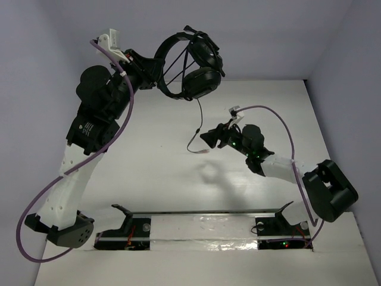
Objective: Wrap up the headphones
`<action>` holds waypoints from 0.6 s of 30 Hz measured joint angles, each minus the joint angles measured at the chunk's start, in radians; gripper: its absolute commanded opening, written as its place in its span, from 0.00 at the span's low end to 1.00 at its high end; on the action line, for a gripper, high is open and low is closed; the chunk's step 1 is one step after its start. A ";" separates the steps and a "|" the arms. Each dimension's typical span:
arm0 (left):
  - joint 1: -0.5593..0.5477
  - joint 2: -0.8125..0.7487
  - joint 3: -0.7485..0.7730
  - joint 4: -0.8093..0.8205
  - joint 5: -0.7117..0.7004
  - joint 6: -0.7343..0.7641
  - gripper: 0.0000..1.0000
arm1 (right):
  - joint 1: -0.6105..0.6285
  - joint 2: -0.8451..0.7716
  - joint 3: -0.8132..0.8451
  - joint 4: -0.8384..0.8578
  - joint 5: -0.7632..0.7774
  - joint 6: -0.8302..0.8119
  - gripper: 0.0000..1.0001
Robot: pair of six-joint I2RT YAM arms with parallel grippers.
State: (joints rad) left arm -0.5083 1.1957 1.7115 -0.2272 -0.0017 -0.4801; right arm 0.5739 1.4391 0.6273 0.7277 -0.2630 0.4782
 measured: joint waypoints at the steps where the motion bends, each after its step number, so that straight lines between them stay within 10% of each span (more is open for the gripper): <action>1: 0.000 0.002 0.000 -0.001 0.000 0.000 0.00 | 0.011 -0.009 0.005 -0.001 -0.012 -0.010 0.64; 18: 0.000 0.003 -0.037 -0.014 0.018 -0.006 0.00 | 0.102 0.002 0.039 0.037 -0.220 -0.002 0.52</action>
State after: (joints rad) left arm -0.5083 1.1992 1.6745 -0.2409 0.0162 -0.4858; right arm 0.6758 1.4414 0.6659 0.7647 -0.4828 0.4759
